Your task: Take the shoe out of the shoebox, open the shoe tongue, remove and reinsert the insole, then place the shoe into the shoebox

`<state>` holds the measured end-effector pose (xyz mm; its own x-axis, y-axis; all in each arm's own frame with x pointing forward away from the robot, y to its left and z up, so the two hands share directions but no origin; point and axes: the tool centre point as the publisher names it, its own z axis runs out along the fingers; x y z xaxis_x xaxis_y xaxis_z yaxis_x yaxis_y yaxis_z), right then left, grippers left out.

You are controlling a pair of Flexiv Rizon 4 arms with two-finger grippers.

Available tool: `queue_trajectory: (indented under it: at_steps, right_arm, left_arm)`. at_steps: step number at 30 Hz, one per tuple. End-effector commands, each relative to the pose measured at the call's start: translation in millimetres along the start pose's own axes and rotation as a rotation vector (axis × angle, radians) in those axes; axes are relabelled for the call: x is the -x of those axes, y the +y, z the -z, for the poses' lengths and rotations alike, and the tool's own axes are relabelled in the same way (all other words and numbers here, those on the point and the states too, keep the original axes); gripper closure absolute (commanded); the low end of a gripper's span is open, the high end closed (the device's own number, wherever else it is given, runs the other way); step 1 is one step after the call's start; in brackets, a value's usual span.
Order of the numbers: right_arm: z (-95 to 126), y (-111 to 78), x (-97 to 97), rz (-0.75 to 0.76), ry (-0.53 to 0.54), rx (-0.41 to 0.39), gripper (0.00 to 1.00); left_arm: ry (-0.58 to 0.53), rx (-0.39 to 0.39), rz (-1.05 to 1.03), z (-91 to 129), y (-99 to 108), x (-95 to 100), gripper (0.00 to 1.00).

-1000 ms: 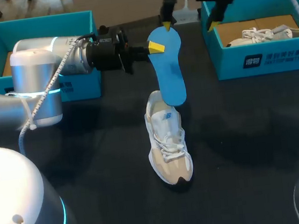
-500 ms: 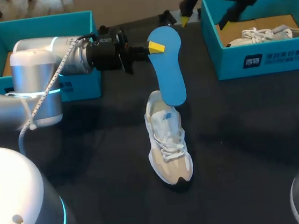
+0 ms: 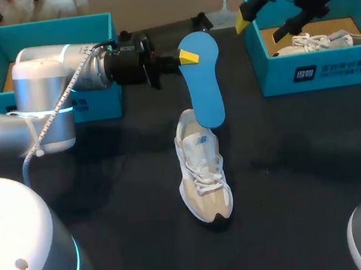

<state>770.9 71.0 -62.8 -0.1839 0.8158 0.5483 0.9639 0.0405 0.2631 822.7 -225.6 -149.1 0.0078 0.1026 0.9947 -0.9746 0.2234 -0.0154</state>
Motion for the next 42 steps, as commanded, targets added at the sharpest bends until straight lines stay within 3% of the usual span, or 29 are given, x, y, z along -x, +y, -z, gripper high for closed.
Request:
queue_trajectory:
  at_steps: [1,17,42]
  right_arm:
    - [-8.6,-1.3,9.0,0.0,0.349,0.009,0.0]
    - [-29.6,-3.6,35.3,-0.026,0.561,0.049,0.0]
    - [-61.6,-9.1,47.2,-0.097,0.693,0.016,0.0]
  left_arm:
    - [0.0,0.0,0.0,0.0,0.1,0.7,1.0]
    - [0.0,0.0,0.0,0.0,0.1,0.7,1.0]
    - [0.0,0.0,0.0,0.0,0.1,0.7,1.0]
